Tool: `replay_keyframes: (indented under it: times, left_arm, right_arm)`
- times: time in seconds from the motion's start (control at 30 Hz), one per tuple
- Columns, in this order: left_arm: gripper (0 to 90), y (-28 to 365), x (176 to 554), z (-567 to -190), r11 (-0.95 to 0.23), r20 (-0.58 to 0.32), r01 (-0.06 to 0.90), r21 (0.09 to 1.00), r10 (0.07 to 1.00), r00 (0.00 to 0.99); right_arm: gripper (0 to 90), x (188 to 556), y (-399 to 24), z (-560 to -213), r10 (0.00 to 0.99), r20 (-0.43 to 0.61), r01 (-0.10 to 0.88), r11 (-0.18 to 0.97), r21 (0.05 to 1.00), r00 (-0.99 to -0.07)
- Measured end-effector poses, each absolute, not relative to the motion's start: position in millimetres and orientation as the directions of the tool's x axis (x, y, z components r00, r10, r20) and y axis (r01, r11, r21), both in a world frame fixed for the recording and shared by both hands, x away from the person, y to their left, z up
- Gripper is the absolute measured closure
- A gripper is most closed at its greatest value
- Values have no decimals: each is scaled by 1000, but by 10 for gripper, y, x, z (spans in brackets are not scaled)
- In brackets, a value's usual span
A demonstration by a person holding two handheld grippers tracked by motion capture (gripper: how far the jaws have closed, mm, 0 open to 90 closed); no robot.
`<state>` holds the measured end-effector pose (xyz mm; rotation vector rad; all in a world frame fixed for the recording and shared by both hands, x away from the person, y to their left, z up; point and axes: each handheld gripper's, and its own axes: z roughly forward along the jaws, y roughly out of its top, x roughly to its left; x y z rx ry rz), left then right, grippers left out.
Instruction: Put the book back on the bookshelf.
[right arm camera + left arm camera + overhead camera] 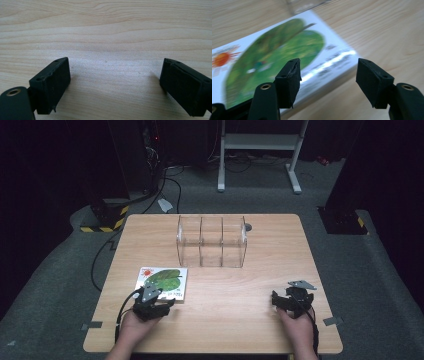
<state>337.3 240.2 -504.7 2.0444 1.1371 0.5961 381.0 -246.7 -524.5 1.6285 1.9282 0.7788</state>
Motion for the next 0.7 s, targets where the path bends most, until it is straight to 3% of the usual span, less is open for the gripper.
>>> replay_keyframes:
  times: [0.17, 0.37, 0.5, 0.7]
  left_arm:
    - [360, 2610, 3451, -5055, -330, 60, 551, 767, 891, 451]
    - [354, 2985, 3603, -5107, -201, -19, 598, 776, 940, 340]
    - [349, 3117, 3645, -5131, -165, -19, 628, 761, 961, 275]
    - [331, 3225, 3672, -5171, -100, -78, 659, 746, 969, 235]
  right_arm:
    - [92, 3809, -2466, -5247, 987, -8, 703, 122, 701, -163]
    - [92, 3800, -2464, -5247, 985, -10, 701, 128, 702, -170]
    - [92, 3792, -2466, -5247, 984, -10, 700, 133, 702, -177]
    - [92, 3785, -2469, -5247, 983, -9, 700, 139, 701, -186]
